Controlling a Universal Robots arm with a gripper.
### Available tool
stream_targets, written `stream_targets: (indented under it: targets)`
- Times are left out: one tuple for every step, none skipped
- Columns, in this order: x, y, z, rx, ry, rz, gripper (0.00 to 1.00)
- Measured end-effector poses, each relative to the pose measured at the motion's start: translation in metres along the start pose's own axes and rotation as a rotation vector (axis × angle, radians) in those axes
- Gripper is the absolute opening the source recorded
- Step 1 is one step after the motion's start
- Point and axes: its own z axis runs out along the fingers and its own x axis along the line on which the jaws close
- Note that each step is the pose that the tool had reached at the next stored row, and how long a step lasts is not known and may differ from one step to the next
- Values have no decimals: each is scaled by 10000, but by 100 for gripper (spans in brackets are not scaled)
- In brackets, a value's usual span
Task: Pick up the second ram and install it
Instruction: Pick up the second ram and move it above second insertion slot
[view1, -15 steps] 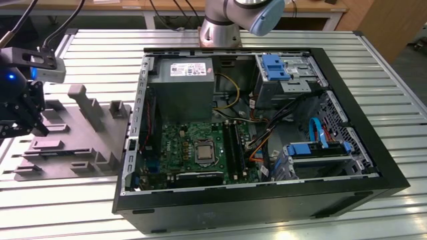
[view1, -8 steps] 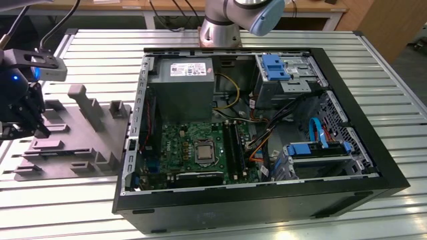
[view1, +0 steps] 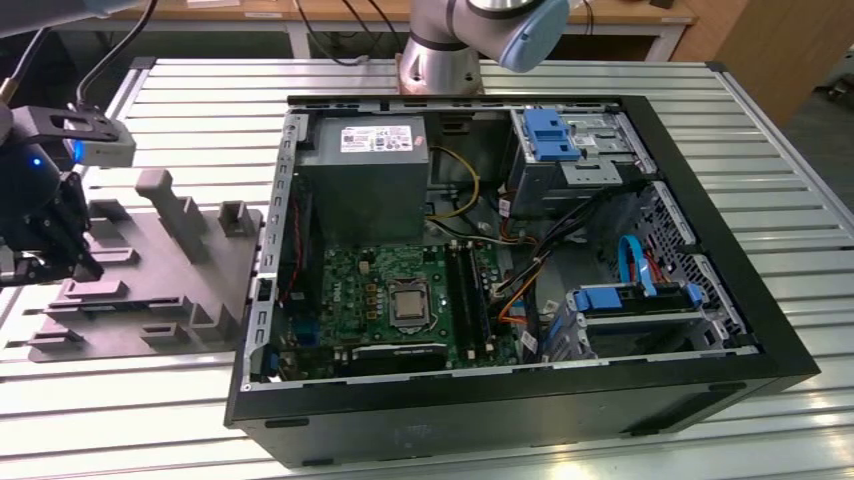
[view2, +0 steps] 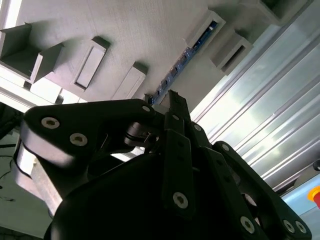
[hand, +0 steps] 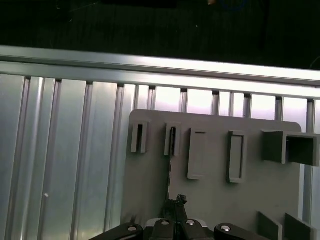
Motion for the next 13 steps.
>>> stream_targets:
  targets:
    - [2, 0, 15, 0, 0, 1, 10]
    - [6, 0, 28, -1, 1, 1, 10]
    - [9, 0, 42, -1, 0, 8, 10]
    - [11, 0, 54, -2, 0, 24, 10]
    - [13, 0, 66, -3, -1, 50, 10]
    - [15, -1, 76, -2, -2, 75, 10]
    - [17, -1, 85, -4, -2, 91, 10]
    - [21, -1, 93, -3, -3, 101, 10]
    - [25, -1, 101, -2, -3, 107, 10]
    - [29, 0, 110, -2, -4, 112, 10]
    - [32, 2, 117, -2, -4, 115, 10]
    - [35, 4, 127, -1, -5, 120, 10]
    - [39, 7, 134, -3, -4, 123, 10]
